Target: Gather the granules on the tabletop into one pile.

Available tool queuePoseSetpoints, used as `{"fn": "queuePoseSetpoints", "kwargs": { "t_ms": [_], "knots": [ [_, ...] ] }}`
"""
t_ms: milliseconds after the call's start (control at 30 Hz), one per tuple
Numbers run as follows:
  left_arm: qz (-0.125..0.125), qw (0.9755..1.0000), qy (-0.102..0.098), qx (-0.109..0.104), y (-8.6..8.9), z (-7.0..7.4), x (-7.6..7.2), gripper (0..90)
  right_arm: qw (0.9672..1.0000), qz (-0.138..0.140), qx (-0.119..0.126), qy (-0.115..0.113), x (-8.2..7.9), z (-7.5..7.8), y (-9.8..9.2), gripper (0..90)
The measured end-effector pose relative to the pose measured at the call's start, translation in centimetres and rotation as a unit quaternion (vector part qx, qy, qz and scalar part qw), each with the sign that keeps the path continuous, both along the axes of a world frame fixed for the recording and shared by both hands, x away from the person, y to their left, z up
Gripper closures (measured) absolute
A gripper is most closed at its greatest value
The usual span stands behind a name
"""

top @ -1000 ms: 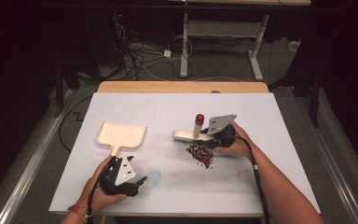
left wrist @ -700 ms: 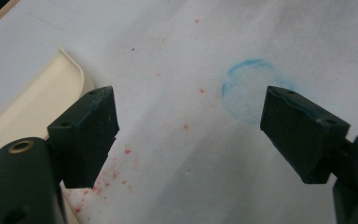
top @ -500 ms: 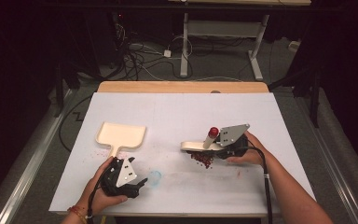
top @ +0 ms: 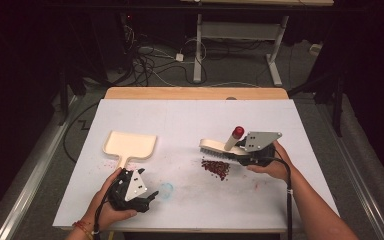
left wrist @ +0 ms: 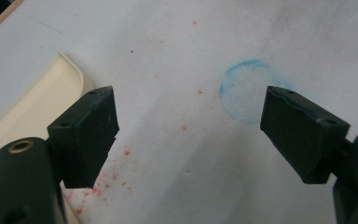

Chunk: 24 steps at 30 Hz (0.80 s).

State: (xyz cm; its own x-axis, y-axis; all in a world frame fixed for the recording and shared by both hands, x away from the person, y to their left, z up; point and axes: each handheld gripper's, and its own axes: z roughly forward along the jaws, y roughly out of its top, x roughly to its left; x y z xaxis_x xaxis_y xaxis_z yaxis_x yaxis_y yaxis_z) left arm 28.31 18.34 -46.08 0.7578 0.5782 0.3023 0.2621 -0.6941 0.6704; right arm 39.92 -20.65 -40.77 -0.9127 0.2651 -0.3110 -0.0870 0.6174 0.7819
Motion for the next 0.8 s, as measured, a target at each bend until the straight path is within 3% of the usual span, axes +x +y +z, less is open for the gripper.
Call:
{"fn": "queuePoseSetpoints", "kwargs": {
  "t_ms": [133,333,600,800],
  "knots": [
    [0.001,1.0,-0.003,-0.001,0.1,0.1,-0.1,18.3,0.9996,-0.03,-0.001,-0.001,-1.0,0.8,-0.3,67.6],
    [-0.001,1.0,-0.005,-0.002,0.2,0.1,-0.2,18.3,0.9977,-0.065,0.003,0.019,-2.8,1.7,-1.4,67.7],
    [-0.002,1.0,-0.009,-0.001,0.3,0.2,-0.3,18.3,0.9972,-0.061,0.003,0.043,-6.0,2.2,-3.4,67.6],
    [-0.003,1.0,-0.009,-0.002,0.3,0.3,-0.3,18.3,0.9961,-0.056,-0.031,0.06,-8.1,1.5,-3.8,67.6]
  ]
}}
